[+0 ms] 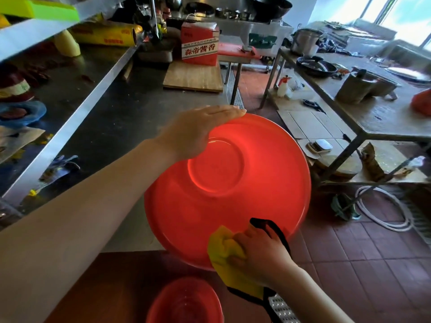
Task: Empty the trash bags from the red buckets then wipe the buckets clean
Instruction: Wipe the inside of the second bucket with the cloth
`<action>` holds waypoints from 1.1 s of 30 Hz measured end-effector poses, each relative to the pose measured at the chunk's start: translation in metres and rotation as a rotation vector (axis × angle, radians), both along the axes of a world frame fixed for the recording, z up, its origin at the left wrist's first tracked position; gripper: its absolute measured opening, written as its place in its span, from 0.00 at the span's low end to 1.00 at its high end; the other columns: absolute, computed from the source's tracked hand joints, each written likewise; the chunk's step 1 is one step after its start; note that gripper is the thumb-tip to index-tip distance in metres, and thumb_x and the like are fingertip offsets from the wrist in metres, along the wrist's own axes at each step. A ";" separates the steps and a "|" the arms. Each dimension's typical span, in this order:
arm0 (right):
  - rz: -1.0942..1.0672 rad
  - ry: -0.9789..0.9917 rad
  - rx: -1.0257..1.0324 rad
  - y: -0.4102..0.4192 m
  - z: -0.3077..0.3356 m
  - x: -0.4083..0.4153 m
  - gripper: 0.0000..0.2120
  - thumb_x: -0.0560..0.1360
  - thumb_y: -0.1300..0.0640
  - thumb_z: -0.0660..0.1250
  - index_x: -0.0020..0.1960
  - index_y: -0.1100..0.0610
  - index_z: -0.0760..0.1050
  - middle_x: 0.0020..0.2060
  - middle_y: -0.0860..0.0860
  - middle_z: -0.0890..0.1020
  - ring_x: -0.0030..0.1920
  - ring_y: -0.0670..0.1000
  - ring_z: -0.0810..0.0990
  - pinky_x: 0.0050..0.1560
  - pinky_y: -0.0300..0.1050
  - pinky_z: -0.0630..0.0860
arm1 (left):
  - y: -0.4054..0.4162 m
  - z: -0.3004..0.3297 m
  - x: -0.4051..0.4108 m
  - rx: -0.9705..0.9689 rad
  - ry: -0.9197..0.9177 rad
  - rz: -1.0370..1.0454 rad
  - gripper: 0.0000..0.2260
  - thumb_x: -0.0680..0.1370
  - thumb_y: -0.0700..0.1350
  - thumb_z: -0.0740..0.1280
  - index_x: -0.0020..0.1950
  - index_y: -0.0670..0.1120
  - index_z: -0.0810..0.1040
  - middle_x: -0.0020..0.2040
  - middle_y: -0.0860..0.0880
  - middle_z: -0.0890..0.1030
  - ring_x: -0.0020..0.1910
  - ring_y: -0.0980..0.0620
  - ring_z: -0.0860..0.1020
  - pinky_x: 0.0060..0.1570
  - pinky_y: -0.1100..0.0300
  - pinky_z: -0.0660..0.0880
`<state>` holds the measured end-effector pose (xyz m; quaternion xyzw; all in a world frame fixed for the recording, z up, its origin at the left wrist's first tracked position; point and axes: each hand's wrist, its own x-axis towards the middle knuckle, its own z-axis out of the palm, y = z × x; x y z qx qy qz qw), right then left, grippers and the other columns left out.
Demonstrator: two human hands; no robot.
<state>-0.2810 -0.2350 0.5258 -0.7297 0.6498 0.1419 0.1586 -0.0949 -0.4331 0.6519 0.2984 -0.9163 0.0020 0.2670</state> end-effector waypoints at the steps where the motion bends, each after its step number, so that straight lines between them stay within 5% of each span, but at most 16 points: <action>1: -0.020 0.000 -0.004 0.003 0.001 0.000 0.46 0.58 0.28 0.35 0.71 0.42 0.64 0.68 0.43 0.71 0.74 0.50 0.62 0.76 0.58 0.48 | -0.001 0.001 -0.001 0.009 0.001 -0.006 0.31 0.78 0.33 0.64 0.77 0.58 0.65 0.75 0.59 0.68 0.72 0.57 0.68 0.67 0.54 0.70; 5: -0.065 -0.001 0.004 0.002 0.004 0.000 0.47 0.58 0.29 0.33 0.72 0.41 0.62 0.70 0.42 0.69 0.76 0.50 0.59 0.76 0.59 0.46 | -0.003 0.001 -0.001 0.023 0.025 -0.019 0.31 0.78 0.32 0.63 0.76 0.56 0.66 0.74 0.58 0.69 0.72 0.58 0.68 0.65 0.61 0.68; 8: -0.098 0.013 0.036 -0.017 -0.004 -0.004 0.34 0.72 0.29 0.45 0.72 0.45 0.63 0.69 0.46 0.70 0.75 0.51 0.60 0.76 0.58 0.47 | -0.004 0.000 -0.001 0.036 0.030 -0.009 0.31 0.78 0.31 0.62 0.76 0.56 0.67 0.74 0.58 0.70 0.72 0.60 0.67 0.64 0.71 0.62; 10: -0.097 0.033 0.031 -0.033 -0.014 -0.006 0.28 0.78 0.34 0.53 0.72 0.48 0.64 0.69 0.49 0.70 0.74 0.53 0.60 0.75 0.59 0.48 | -0.004 -0.001 -0.002 0.048 0.032 -0.013 0.32 0.77 0.31 0.62 0.76 0.57 0.66 0.74 0.59 0.69 0.72 0.60 0.67 0.65 0.69 0.63; 15: -0.073 0.083 0.034 -0.075 -0.034 -0.010 0.26 0.80 0.37 0.54 0.71 0.51 0.66 0.68 0.53 0.70 0.72 0.56 0.63 0.73 0.62 0.51 | 0.000 0.000 -0.007 0.040 0.022 -0.043 0.33 0.77 0.32 0.65 0.76 0.60 0.65 0.74 0.62 0.68 0.72 0.62 0.67 0.62 0.62 0.72; 20: -0.069 0.076 0.055 -0.112 -0.048 -0.010 0.24 0.81 0.40 0.54 0.71 0.52 0.66 0.69 0.53 0.71 0.72 0.57 0.63 0.74 0.63 0.52 | 0.001 0.001 -0.009 0.044 -0.010 -0.045 0.33 0.77 0.32 0.66 0.75 0.60 0.66 0.74 0.63 0.67 0.71 0.67 0.64 0.58 0.83 0.57; 33: -0.093 0.118 -0.034 -0.180 -0.110 -0.017 0.20 0.80 0.41 0.55 0.65 0.52 0.70 0.62 0.53 0.75 0.65 0.57 0.71 0.66 0.57 0.64 | 0.011 0.004 -0.019 0.065 -0.006 -0.059 0.37 0.74 0.27 0.61 0.75 0.61 0.67 0.73 0.64 0.68 0.69 0.61 0.69 0.56 0.68 0.69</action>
